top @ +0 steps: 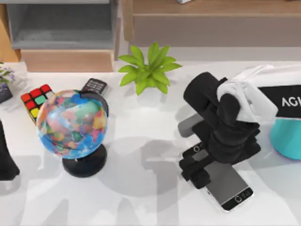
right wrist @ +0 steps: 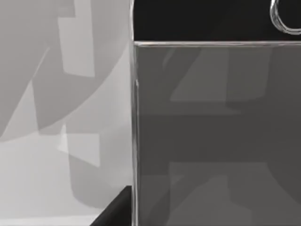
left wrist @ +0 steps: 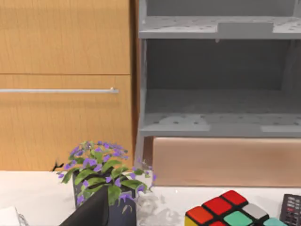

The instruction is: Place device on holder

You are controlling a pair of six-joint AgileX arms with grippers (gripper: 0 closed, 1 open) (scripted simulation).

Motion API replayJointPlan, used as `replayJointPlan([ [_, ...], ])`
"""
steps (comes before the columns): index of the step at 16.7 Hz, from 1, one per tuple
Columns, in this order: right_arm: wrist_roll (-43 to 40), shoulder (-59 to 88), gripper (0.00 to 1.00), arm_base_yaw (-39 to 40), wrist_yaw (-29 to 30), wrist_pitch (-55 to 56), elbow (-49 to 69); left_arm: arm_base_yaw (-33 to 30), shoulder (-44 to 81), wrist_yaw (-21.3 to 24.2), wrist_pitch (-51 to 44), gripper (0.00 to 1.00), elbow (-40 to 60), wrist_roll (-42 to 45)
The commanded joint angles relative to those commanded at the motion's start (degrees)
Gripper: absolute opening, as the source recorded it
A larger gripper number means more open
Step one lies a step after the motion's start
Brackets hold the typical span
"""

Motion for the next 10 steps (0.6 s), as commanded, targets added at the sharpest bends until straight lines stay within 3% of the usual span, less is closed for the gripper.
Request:
replayJointPlan([
  [10, -0.04, -4.32, 0.0, -0.12, 0.14, -5.43, 2.86, 0.0, 0.0, 0.0, 0.0, 1.0, 0.0, 0.0],
])
